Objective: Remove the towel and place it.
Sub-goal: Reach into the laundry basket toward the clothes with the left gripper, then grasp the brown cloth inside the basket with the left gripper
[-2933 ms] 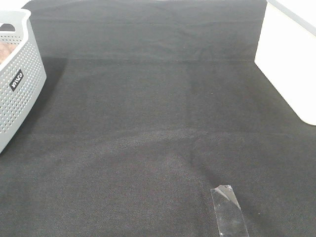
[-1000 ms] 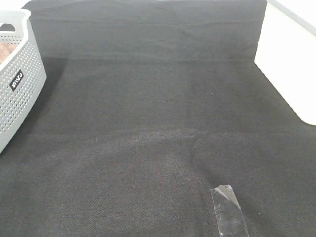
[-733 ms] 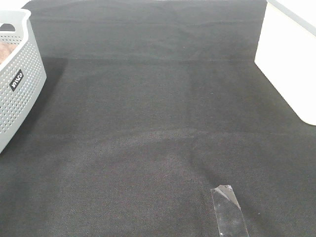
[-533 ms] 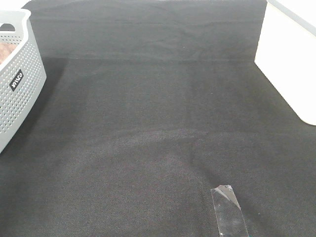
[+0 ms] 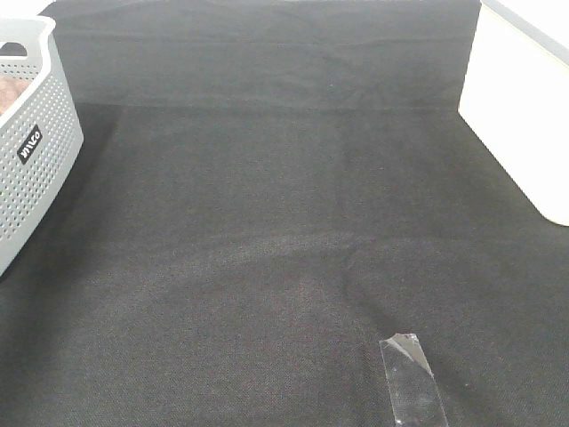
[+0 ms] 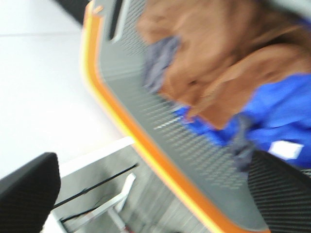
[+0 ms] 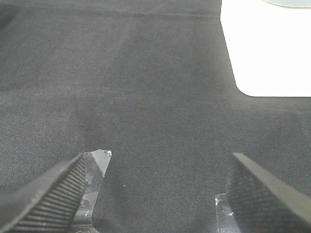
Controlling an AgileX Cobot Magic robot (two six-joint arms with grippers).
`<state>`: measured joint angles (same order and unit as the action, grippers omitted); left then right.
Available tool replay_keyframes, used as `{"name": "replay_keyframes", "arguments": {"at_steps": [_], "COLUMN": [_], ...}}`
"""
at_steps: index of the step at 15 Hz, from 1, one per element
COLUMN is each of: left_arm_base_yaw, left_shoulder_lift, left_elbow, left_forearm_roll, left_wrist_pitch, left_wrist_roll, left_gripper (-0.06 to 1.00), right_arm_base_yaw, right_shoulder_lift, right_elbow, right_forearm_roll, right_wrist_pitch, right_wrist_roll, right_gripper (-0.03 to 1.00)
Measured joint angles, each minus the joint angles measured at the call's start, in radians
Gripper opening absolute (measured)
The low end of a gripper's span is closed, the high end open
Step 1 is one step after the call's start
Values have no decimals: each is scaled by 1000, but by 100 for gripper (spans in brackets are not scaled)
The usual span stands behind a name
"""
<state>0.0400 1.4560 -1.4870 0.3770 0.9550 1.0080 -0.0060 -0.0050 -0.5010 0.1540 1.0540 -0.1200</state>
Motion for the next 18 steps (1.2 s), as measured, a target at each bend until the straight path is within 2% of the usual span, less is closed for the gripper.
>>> {"name": "replay_keyframes", "arguments": {"at_steps": [1,3,7,9,10,13,18], "left_arm_base_yaw": [0,4,141,210,231,242,241], "left_shoulder_lift": [65,179,309,359,383,496,607], "left_elbow": [-70,-145,-154,-155,-155,-156,-156], "left_forearm_roll": [24,21,-175,-196,-194,-97,-77], "left_wrist_pitch": [10,32,40,6,-17,-62,-103], "left_wrist_roll": [21,69,264,339,354,364,364], "left_gripper": [99,99,99,99,99,99,98], "right_arm_base_yaw": [0,0,0,0,0,0,0], "right_shoulder_lift": [0,0,0,0,0,0,0], "right_elbow": [0,0,0,0,0,0,0], "right_forearm_roll": [0,0,0,0,0,0,0], "right_wrist_pitch": [0,0,0,0,0,0,0], "right_wrist_roll": [0,0,0,0,0,0,0], "right_gripper": [73,73,73,73,73,73,73]}}
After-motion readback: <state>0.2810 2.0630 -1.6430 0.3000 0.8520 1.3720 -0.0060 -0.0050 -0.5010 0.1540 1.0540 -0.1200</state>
